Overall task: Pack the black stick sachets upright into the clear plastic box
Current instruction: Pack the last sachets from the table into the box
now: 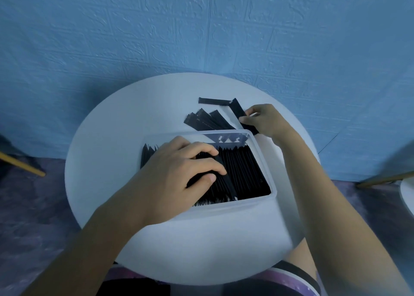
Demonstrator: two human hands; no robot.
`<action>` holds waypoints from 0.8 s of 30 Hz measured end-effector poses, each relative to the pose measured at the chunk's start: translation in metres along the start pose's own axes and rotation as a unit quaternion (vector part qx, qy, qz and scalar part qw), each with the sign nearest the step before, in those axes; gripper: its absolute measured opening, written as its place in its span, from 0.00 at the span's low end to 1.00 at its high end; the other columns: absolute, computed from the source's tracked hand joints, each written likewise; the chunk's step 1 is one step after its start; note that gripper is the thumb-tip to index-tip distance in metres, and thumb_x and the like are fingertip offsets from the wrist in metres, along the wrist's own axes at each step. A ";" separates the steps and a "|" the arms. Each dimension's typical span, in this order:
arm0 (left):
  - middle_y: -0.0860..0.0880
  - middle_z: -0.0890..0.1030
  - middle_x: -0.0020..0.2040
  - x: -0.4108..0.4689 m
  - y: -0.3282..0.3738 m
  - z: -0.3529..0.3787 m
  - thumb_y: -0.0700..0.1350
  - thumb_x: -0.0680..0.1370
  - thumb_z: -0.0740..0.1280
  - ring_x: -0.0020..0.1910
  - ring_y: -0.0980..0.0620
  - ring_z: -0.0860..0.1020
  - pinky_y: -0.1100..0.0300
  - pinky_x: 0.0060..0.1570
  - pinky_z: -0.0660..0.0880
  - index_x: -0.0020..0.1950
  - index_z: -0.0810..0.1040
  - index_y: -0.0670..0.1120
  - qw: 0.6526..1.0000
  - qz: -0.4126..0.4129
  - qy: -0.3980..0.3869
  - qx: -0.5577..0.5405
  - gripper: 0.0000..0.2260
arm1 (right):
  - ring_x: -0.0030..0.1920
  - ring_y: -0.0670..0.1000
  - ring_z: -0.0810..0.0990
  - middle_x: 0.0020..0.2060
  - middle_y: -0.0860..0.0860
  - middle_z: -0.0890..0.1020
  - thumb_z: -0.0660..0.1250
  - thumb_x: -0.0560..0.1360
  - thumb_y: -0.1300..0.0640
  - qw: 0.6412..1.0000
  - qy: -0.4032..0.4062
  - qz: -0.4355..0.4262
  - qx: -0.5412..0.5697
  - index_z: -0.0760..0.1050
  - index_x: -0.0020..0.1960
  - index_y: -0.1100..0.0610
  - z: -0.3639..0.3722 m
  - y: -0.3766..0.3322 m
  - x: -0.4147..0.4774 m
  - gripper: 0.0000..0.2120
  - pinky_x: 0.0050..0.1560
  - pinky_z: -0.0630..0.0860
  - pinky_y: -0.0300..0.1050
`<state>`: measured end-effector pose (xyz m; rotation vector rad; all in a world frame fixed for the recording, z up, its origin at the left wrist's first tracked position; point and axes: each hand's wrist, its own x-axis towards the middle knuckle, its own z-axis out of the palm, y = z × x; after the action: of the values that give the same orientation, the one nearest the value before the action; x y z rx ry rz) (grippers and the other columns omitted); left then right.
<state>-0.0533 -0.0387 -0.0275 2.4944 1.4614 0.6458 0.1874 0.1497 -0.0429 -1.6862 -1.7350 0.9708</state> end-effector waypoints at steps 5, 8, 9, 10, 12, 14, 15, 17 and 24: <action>0.65 0.74 0.65 0.000 0.001 -0.001 0.56 0.81 0.55 0.55 0.58 0.68 0.64 0.58 0.62 0.59 0.80 0.65 1.000 -0.002 0.002 -0.003 0.14 | 0.39 0.50 0.75 0.42 0.54 0.81 0.77 0.73 0.54 0.995 -0.095 -0.027 -0.014 0.80 0.53 0.60 0.008 -0.019 -0.002 0.14 0.42 0.71 0.42; 0.65 0.74 0.65 0.000 0.001 -0.001 0.56 0.81 0.56 0.54 0.58 0.67 0.65 0.58 0.61 0.59 0.80 0.65 1.000 -0.005 0.003 -0.002 0.14 | 0.40 0.52 0.77 0.46 0.59 0.83 0.78 0.71 0.52 0.991 -0.110 -0.018 -0.077 0.79 0.54 0.58 0.016 -0.018 0.004 0.17 0.46 0.72 0.46; 0.65 0.74 0.65 0.000 0.001 -0.001 0.56 0.81 0.56 0.54 0.58 0.67 0.65 0.58 0.61 0.59 0.80 0.65 1.000 -0.005 0.003 -0.003 0.14 | 0.39 0.52 0.77 0.47 0.60 0.84 0.79 0.70 0.52 0.990 -0.110 -0.016 -0.088 0.78 0.53 0.58 0.019 -0.017 0.006 0.17 0.46 0.73 0.46; 0.65 0.74 0.65 0.000 0.001 0.000 0.56 0.81 0.56 0.54 0.58 0.67 0.65 0.58 0.61 0.59 0.80 0.65 1.000 -0.005 0.003 -0.003 0.14 | 0.39 0.52 0.77 0.47 0.59 0.84 0.78 0.70 0.52 0.989 -0.110 -0.017 -0.098 0.78 0.53 0.58 0.020 -0.017 0.008 0.16 0.46 0.73 0.46; 0.65 0.74 0.65 0.000 0.000 0.000 0.56 0.81 0.56 0.55 0.58 0.67 0.63 0.58 0.62 0.59 0.79 0.65 1.000 -0.005 0.004 -0.003 0.14 | 0.41 0.53 0.79 0.47 0.56 0.83 0.78 0.71 0.52 0.986 -0.108 -0.014 -0.124 0.78 0.52 0.56 0.020 -0.015 0.011 0.15 0.48 0.75 0.48; 0.65 0.74 0.65 0.000 0.000 0.000 0.56 0.81 0.56 0.55 0.59 0.67 0.61 0.58 0.63 0.59 0.79 0.65 1.000 -0.005 0.006 -0.007 0.14 | 0.45 0.52 0.80 0.48 0.53 0.83 0.77 0.71 0.51 0.984 -0.106 -0.011 -0.145 0.78 0.50 0.54 0.018 -0.013 0.013 0.13 0.48 0.76 0.48; 0.65 0.74 0.65 0.000 0.000 0.000 0.56 0.81 0.56 0.55 0.59 0.67 0.60 0.58 0.64 0.59 0.80 0.65 1.000 -0.005 0.008 -0.010 0.14 | 0.46 0.52 0.80 0.48 0.52 0.82 0.77 0.71 0.51 0.982 -0.105 -0.011 -0.154 0.78 0.49 0.53 0.017 -0.012 0.014 0.11 0.47 0.75 0.46; 0.65 0.74 0.65 0.000 -0.001 0.001 0.56 0.80 0.56 0.54 0.59 0.67 0.59 0.59 0.65 0.59 0.80 0.65 1.000 -0.005 0.008 -0.013 0.14 | 0.48 0.52 0.80 0.47 0.51 0.82 0.75 0.72 0.53 0.980 -0.107 -0.010 -0.166 0.78 0.49 0.53 0.014 -0.011 0.013 0.09 0.46 0.73 0.44; 0.66 0.74 0.65 0.000 -0.001 0.001 0.56 0.80 0.57 0.55 0.58 0.68 0.58 0.60 0.67 0.59 0.80 0.65 1.000 -0.005 0.010 -0.016 0.14 | 0.36 0.52 0.77 0.39 0.54 0.80 0.75 0.73 0.58 0.998 -0.063 -0.023 -0.016 0.76 0.46 0.57 -0.009 -0.019 -0.008 0.08 0.41 0.74 0.45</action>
<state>-0.0531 -0.0380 -0.0289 2.4619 1.4574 0.6891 0.1829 0.1439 -0.0216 -1.6298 -1.8717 1.0539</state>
